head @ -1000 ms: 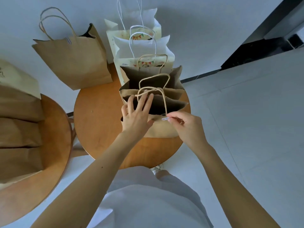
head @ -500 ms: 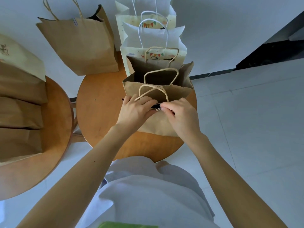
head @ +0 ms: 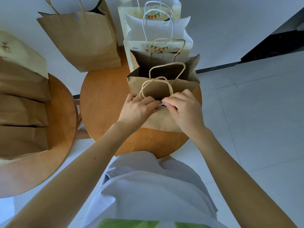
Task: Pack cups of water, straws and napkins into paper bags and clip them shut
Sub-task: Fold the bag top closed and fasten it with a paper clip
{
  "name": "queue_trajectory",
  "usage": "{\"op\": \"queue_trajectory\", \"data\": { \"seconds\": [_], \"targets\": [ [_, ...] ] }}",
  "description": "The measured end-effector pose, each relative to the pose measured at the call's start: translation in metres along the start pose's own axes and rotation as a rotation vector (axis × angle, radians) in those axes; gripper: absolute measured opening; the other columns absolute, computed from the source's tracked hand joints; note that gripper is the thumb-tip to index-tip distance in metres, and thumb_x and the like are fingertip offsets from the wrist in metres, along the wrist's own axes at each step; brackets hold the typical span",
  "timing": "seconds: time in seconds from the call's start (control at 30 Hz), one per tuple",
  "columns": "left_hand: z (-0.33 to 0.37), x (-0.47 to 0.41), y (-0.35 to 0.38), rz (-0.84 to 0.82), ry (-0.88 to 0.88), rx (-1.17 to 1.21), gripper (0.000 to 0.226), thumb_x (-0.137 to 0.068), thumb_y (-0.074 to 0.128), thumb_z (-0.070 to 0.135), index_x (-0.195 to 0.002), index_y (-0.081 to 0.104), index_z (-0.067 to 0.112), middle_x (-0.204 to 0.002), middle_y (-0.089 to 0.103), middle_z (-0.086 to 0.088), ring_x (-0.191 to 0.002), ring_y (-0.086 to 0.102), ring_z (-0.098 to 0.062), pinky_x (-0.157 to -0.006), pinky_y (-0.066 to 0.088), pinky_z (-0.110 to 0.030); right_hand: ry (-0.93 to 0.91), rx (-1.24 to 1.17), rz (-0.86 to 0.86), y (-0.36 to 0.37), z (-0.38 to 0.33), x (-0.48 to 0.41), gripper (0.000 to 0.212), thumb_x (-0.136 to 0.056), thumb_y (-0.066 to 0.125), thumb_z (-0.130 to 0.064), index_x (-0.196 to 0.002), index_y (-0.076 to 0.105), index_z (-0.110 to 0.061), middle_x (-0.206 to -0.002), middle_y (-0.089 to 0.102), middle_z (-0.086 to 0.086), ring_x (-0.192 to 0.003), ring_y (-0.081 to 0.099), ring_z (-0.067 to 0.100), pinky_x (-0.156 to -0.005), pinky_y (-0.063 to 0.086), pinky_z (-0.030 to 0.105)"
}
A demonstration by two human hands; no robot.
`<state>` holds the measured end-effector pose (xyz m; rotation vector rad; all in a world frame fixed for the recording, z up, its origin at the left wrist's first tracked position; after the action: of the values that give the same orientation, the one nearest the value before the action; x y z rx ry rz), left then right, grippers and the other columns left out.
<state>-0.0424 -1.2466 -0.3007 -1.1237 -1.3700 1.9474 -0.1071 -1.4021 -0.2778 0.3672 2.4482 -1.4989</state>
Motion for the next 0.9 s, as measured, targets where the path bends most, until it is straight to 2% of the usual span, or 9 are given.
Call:
{"op": "queue_trajectory", "data": {
  "seconds": [0.13, 0.27, 0.37, 0.47, 0.57, 0.77, 0.9],
  "targets": [
    [0.002, 0.001, 0.004, 0.004, 0.032, 0.010, 0.023, -0.074, 0.079, 0.016, -0.096, 0.072, 0.016, -0.085, 0.069, -0.001, -0.061, 0.058, -0.023, -0.065, 0.044, -0.030, -0.009, 0.021, -0.024, 0.002, -0.004, 0.005, 0.017, -0.083, 0.061, -0.017, -0.092, 0.074, -0.010, -0.091, 0.072, 0.005, -0.080, 0.063, 0.022, -0.068, 0.042, 0.018],
    [-0.002, 0.004, 0.007, -0.017, 0.067, 0.048, 0.024, -0.073, 0.078, 0.012, -0.097, 0.072, 0.016, -0.086, 0.068, -0.001, -0.067, 0.060, -0.026, -0.070, 0.039, -0.033, -0.005, 0.019, -0.059, 0.001, -0.006, 0.005, 0.015, -0.081, 0.064, -0.012, -0.091, 0.074, -0.009, -0.083, 0.073, 0.006, -0.074, 0.063, 0.023, -0.065, 0.040, 0.018],
    [-0.003, 0.006, 0.007, -0.024, 0.075, 0.077, 0.023, -0.072, 0.079, 0.009, -0.094, 0.073, 0.015, -0.083, 0.068, -0.002, -0.065, 0.060, -0.026, -0.066, 0.041, -0.031, -0.004, 0.027, -0.082, 0.004, -0.010, 0.004, 0.013, -0.079, 0.068, -0.008, -0.090, 0.074, -0.007, -0.081, 0.073, 0.008, -0.074, 0.063, 0.025, -0.066, 0.040, 0.020],
    [-0.003, 0.006, 0.006, -0.006, 0.084, 0.124, 0.013, -0.081, 0.067, 0.010, -0.093, 0.072, 0.013, -0.076, 0.066, -0.003, -0.062, 0.059, -0.026, -0.062, 0.042, -0.029, 0.036, 0.003, -0.058, 0.005, -0.011, 0.006, 0.013, -0.079, 0.067, -0.007, -0.091, 0.074, -0.005, -0.083, 0.073, 0.010, -0.074, 0.063, 0.026, -0.068, 0.042, 0.022],
    [-0.004, 0.009, 0.007, 0.000, 0.082, 0.171, 0.022, -0.088, 0.052, 0.018, -0.092, 0.072, 0.010, -0.071, 0.065, -0.005, -0.058, 0.058, -0.026, -0.059, 0.043, -0.028, 0.059, -0.010, -0.014, 0.005, -0.013, 0.007, 0.014, -0.079, 0.068, -0.008, -0.091, 0.074, -0.005, -0.084, 0.073, 0.010, -0.073, 0.065, 0.025, -0.069, 0.043, 0.022],
    [-0.007, 0.011, 0.009, 0.004, 0.089, 0.255, 0.023, -0.088, 0.050, 0.016, -0.089, 0.071, 0.006, -0.068, 0.063, -0.008, -0.054, 0.057, -0.028, -0.053, 0.049, -0.033, 0.080, 0.004, 0.000, 0.008, -0.017, 0.009, 0.012, -0.077, 0.071, -0.005, -0.088, 0.074, -0.004, -0.082, 0.072, 0.010, -0.072, 0.065, 0.025, -0.069, 0.043, 0.023],
    [-0.010, 0.009, 0.010, 0.000, 0.120, 0.271, 0.024, -0.088, 0.049, 0.013, -0.088, 0.072, 0.005, -0.069, 0.064, -0.008, -0.055, 0.058, -0.028, -0.053, 0.050, -0.033, 0.059, 0.010, -0.071, 0.007, -0.015, 0.005, 0.011, -0.077, 0.071, -0.004, -0.087, 0.074, -0.004, -0.080, 0.072, 0.011, -0.071, 0.065, 0.027, -0.070, 0.043, 0.025]
  ]
}}
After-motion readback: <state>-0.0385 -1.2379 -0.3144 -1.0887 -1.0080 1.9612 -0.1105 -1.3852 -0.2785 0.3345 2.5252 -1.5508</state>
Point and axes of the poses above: each hand's wrist, its own x-axis away from the middle knuckle, its own y-axis out of the palm, z = x × y, the point moved 1 cm from there along -x, towards the middle knuckle
